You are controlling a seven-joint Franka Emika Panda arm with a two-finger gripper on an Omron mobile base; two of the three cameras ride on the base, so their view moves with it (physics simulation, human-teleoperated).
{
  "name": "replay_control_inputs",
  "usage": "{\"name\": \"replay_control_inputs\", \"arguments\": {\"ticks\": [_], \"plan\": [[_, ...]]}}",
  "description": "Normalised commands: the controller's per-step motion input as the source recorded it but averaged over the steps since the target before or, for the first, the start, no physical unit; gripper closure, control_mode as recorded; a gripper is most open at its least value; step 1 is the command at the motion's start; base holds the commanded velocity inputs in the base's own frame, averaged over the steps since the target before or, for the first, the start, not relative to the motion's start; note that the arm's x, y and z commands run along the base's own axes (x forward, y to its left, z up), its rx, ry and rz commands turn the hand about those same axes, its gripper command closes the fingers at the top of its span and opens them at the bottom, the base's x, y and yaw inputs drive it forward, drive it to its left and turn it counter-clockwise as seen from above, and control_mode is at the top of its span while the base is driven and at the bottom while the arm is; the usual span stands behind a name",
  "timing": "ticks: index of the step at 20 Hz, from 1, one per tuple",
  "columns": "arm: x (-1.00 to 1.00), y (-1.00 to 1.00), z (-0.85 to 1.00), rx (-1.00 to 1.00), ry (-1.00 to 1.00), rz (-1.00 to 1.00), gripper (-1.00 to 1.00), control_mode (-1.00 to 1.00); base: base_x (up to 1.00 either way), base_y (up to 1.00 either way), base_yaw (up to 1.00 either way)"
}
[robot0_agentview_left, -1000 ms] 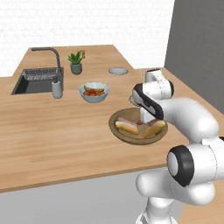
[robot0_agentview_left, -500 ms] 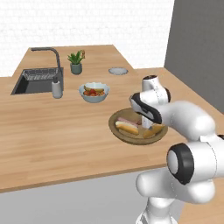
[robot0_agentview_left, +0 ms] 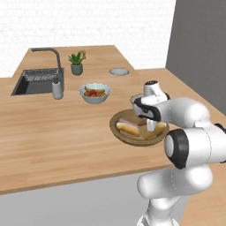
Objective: Place one bun and one sausage from the bowl on each plate.
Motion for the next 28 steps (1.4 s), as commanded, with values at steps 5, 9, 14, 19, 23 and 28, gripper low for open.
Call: {"name": "replay_control_inputs", "arguments": {"ticks": [5,9,14,19,23,28], "plan": [[0.34,0.0,-0.28,0.0,0.07,0.12,-1.0,-1.0,0.0,0.0,0.0],[0.33,-0.01,-0.3,0.0,0.07,0.11,-1.0,-1.0,0.0,0.0,0.0],[0.03,-0.2,-0.25,0.0,0.02,0.06,-1.0,-1.0,0.0,0.0,0.0],[-0.13,-0.22,-0.29,0.0,0.0,0.0,-1.0,-1.0,0.0,0.0,0.0],[-0.01,0.0,-0.39,0.0,0.0,0.0,1.0,-1.0,0.0,0.0,0.0],[-0.05,0.0,-0.22,0.0,-0.04,0.01,1.0,-1.0,0.0,0.0,0.0]]}}
